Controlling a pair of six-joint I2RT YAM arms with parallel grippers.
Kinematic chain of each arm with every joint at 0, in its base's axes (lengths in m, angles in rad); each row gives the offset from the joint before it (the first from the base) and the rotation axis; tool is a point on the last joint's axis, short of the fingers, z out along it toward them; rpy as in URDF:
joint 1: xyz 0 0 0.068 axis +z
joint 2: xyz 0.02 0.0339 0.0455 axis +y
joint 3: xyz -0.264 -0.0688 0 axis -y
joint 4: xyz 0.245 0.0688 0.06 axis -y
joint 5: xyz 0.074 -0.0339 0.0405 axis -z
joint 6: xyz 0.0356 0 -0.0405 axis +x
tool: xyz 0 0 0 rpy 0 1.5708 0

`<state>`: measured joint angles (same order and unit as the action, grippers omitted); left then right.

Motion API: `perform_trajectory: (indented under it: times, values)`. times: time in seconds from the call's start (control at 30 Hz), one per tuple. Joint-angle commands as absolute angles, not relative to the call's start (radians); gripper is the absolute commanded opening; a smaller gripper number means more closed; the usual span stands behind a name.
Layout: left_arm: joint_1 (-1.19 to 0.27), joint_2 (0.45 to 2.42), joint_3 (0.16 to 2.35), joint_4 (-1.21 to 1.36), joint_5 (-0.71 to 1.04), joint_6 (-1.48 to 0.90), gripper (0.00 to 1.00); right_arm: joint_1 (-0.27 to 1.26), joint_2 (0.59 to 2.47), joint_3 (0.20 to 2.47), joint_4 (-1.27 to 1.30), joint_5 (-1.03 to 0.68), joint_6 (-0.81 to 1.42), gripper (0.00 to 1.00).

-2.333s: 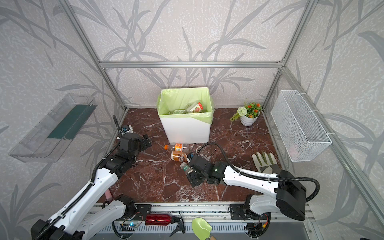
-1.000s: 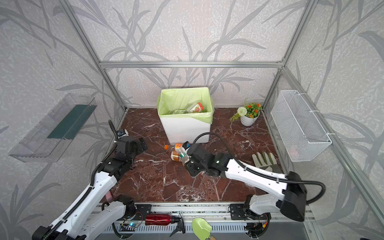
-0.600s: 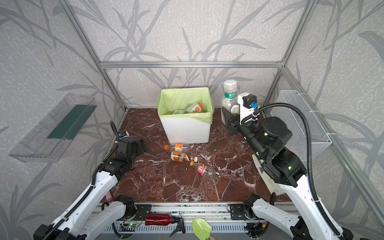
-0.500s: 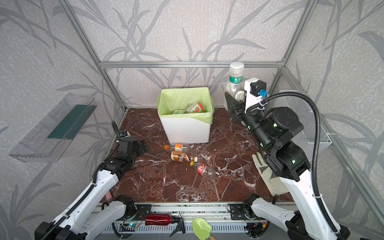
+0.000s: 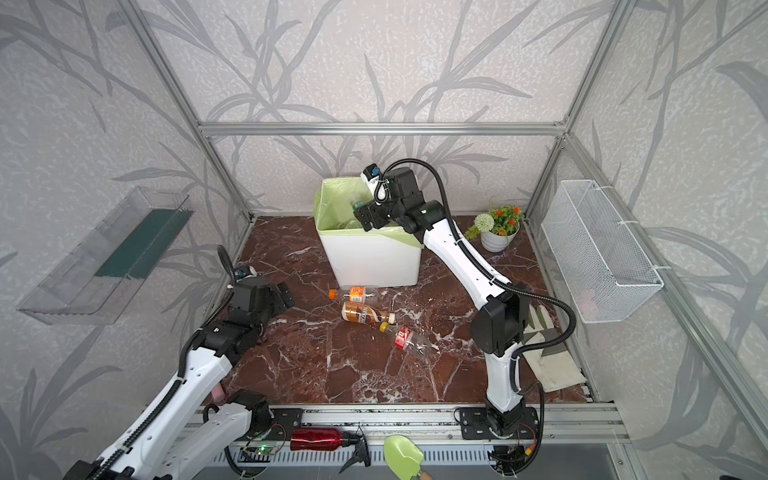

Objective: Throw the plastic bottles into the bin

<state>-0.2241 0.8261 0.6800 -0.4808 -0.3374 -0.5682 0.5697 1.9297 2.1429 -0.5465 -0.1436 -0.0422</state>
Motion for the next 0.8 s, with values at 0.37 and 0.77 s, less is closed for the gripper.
perform_trajectory:
  times: [0.37, 0.77]
  values:
    - [-0.23, 0.81, 0.674, -0.49, -0.307, -0.605, 0.99, 0.463, 1.22, 1.744, -0.35, 0.074, -0.098, 0.99]
    - [-0.428, 0.803, 0.668, -0.453, -0.372, -0.544, 0.99, 0.328, 0.921, 1.011, -0.349, 0.031, 0.27, 0.99]
